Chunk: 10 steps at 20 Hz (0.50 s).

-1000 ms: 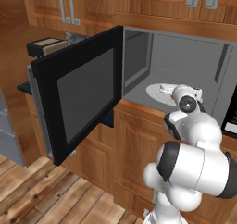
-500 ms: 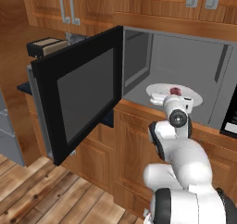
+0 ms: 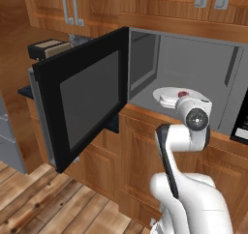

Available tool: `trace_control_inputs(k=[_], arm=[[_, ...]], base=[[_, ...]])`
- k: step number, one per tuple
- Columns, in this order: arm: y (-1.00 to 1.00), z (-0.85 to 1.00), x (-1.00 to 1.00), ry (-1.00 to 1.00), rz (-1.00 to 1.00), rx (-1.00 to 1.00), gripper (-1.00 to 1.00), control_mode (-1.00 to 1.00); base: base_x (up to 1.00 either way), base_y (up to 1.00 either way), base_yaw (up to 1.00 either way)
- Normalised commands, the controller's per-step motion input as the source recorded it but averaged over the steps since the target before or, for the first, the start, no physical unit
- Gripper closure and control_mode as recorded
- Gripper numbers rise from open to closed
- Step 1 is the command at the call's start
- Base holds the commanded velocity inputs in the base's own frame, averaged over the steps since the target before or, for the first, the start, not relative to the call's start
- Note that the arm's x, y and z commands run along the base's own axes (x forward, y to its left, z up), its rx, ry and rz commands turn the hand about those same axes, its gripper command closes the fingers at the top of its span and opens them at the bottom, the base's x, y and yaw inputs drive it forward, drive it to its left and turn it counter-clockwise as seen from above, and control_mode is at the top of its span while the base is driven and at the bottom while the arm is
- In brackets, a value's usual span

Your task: Transport the steak from the fridge to the microwave and turn on the microwave.

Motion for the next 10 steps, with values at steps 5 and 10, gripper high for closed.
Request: trace_control_inputs(k=[5,10], arm=[[0.19,0.27,-0.85,0.31,0.0,0.02,-1.0,-1.0],[0.26,0.2,-0.77,0.21,0.0,-0.04,-1.0,-1.0]], base=[[0.0,0.0,0.0],[0.0,0.0,0.0]])
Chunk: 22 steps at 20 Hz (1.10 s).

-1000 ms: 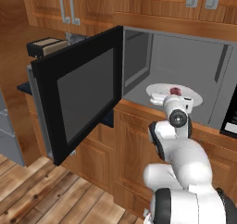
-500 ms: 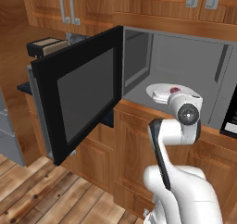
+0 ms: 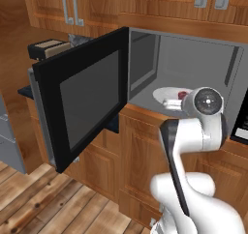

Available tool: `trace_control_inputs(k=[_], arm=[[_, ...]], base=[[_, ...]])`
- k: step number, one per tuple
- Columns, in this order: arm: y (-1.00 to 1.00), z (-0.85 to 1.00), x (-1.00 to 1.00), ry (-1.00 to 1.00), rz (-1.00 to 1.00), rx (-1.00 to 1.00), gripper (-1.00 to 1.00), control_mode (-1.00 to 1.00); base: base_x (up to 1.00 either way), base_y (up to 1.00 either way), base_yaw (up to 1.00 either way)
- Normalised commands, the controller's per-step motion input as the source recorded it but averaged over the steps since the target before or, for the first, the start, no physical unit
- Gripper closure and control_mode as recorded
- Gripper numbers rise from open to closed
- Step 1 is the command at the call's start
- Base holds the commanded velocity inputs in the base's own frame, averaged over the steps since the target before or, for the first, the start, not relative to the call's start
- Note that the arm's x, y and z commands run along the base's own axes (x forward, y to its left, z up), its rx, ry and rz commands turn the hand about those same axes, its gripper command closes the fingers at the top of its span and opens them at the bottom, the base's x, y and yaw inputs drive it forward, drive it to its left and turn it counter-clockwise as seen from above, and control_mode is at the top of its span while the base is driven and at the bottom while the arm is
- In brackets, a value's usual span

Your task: Transport the steak from the fridge to the microwave and turn on the microwave.

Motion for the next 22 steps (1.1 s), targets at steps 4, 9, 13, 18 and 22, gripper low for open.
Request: trace_control_inputs(k=[4,9,13,18,22], arm=[[0.35,-0.28,-0.92,0.0,0.0,-0.23,-1.0,-1.0],[0.44,-0.57,-0.93,-0.03,0.02,-0.26,-1.0,-1.0],[0.54,-0.56,-0.83,-0.07,0.05,-0.33,-1.0,-1.0],[0.51,-0.54,-0.81,-0.08,0.11,-0.46,-1.0,-1.0],[0.46,-0.59,-0.73,-0.07,0.11,-0.48,-1.0,-1.0]], base=[[0.0,0.0,0.0],[0.0,0.0,0.0],[0.0,0.0,0.0],[0.0,0.0,0.0],[0.0,0.0,0.0]])
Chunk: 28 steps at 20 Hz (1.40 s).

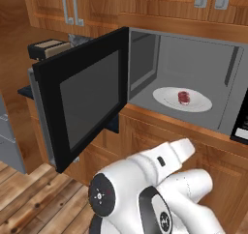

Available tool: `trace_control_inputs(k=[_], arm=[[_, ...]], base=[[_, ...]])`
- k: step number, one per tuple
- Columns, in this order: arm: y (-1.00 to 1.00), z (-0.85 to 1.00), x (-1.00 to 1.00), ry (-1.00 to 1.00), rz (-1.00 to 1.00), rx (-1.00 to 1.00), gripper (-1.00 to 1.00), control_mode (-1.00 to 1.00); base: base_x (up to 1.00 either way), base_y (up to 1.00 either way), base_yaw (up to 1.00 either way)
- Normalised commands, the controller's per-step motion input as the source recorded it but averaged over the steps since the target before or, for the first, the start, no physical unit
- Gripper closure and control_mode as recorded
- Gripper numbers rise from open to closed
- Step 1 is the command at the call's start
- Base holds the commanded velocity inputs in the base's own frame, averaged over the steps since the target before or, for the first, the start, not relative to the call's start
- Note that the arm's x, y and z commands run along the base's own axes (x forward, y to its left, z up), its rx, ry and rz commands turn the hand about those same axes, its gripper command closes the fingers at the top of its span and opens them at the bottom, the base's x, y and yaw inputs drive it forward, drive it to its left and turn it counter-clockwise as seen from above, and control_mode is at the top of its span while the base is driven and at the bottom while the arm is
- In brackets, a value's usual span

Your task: Transport the steak from the fridge to the microwave and turn on the microwave.

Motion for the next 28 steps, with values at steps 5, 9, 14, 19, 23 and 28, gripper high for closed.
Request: trace_control_inputs(k=[5,9,14,19,23,28], arm=[[0.43,-0.33,-0.59,-0.08,0.11,-0.43,-1.0,-1.0],[0.53,-0.08,-0.33,-0.09,0.03,-0.4,-1.0,-1.0],[0.66,-0.01,-0.06,-0.01,0.0,-0.34,-1.0,-1.0],[0.67,-0.1,0.0,0.0,-0.01,-0.29,-1.0,-1.0],[0.63,-0.23,0.06,0.0,-0.06,-0.23,-1.0,-1.0],[0.66,-0.24,0.27,0.02,-0.08,-0.13,-1.0,-1.0]], base=[[0.0,0.0,0.0],[0.0,0.0,0.0],[0.0,0.0,0.0],[0.0,0.0,0.0],[0.0,0.0,0.0],[0.0,0.0,0.0]])
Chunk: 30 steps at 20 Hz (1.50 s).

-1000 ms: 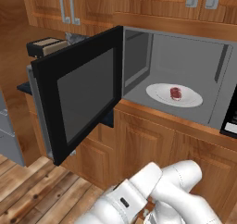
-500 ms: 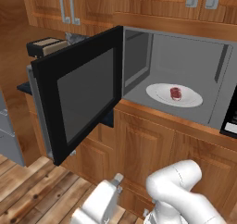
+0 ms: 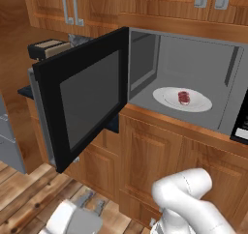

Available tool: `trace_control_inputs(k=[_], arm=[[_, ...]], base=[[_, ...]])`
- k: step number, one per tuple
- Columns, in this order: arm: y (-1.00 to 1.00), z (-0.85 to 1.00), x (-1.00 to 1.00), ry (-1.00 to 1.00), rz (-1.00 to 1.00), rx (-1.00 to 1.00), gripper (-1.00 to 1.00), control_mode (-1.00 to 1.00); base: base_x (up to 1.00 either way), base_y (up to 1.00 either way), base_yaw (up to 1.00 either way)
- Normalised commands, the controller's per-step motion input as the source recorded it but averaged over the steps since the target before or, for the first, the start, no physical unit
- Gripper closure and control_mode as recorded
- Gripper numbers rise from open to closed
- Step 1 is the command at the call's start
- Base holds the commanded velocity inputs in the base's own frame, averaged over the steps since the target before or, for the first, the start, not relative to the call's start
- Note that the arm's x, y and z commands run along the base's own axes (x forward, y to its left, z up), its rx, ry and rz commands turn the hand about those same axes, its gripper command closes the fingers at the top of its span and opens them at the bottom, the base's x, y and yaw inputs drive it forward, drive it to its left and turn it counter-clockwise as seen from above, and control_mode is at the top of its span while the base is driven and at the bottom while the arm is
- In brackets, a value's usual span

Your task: Transport the steak from the fridge to the microwave and turn on the microwave.

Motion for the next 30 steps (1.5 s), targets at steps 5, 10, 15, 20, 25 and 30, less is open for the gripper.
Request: trace_control_inputs(k=[5,10,15,20,25,30], arm=[[0.7,-0.28,0.41,0.05,-0.09,-0.08,-1.0,-1.0],[0.68,-0.37,0.46,0.07,-0.11,-0.07,-1.0,-1.0],[0.57,-0.34,0.48,0.05,-0.12,-0.04,-1.0,-1.0],[0.39,-0.28,0.53,0.02,-0.13,-0.02,-1.0,-1.0],[0.41,-0.31,0.53,0.03,-0.13,-0.03,-1.0,-1.0],[0.43,-0.35,0.48,0.04,-0.12,-0.04,-1.0,-1.0]], base=[[0.0,0.0,0.0],[0.0,0.0,0.0],[0.0,0.0,0.0],[0.0,0.0,0.0],[0.0,0.0,0.0],[0.0,0.0,0.0]])
